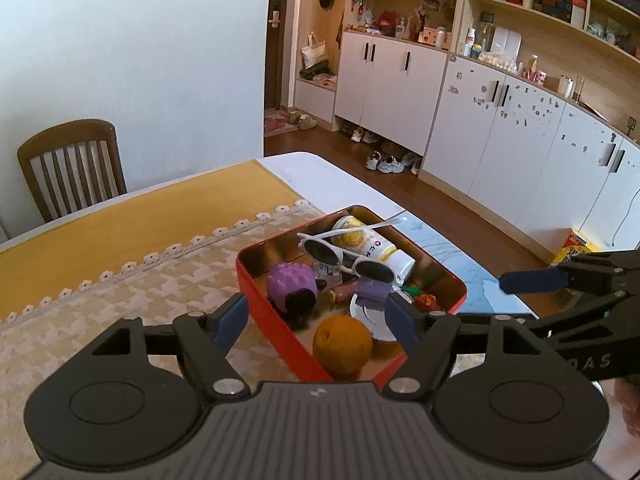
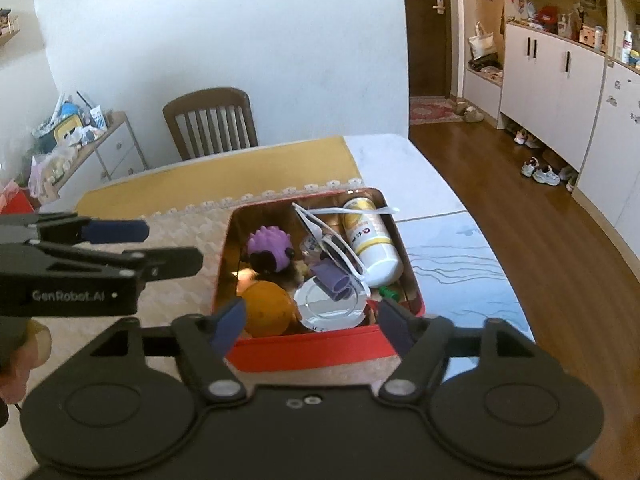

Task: Organize rigid objects

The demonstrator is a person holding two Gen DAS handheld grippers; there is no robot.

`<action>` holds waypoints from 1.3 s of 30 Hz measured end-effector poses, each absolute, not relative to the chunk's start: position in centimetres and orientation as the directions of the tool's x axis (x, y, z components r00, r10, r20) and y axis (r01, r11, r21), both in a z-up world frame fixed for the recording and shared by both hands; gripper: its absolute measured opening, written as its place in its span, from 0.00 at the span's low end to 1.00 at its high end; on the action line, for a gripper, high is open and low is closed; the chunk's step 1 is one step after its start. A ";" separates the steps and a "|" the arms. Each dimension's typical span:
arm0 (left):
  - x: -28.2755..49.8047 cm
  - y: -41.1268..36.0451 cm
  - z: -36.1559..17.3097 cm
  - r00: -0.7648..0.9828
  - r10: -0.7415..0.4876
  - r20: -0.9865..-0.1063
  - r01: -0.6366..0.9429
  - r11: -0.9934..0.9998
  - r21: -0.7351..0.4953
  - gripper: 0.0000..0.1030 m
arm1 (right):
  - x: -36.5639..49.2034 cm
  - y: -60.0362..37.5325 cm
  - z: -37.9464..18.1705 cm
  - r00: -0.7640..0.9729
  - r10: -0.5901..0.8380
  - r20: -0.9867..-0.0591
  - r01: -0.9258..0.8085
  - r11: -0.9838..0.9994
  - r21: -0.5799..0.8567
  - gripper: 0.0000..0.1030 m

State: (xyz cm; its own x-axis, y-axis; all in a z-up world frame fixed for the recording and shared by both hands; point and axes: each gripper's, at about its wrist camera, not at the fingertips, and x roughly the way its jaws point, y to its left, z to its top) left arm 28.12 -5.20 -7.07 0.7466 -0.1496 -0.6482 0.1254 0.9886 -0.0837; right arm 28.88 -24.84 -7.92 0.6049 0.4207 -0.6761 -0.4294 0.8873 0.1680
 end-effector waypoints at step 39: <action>20.4 -2.3 -2.5 0.786 -0.135 -0.603 0.030 0.983 -0.181 0.98 | 20.9 -24.0 -3.2 0.725 0.406 -0.556 -0.429 0.898 0.097 1.00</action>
State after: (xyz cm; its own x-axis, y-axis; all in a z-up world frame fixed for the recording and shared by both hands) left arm 20.35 -2.30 -2.47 0.7861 -0.1351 -0.6032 0.0303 0.9831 -0.1807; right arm 20.87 -23.96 -3.22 0.7255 0.4061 -0.5557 -0.4288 0.8982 0.0965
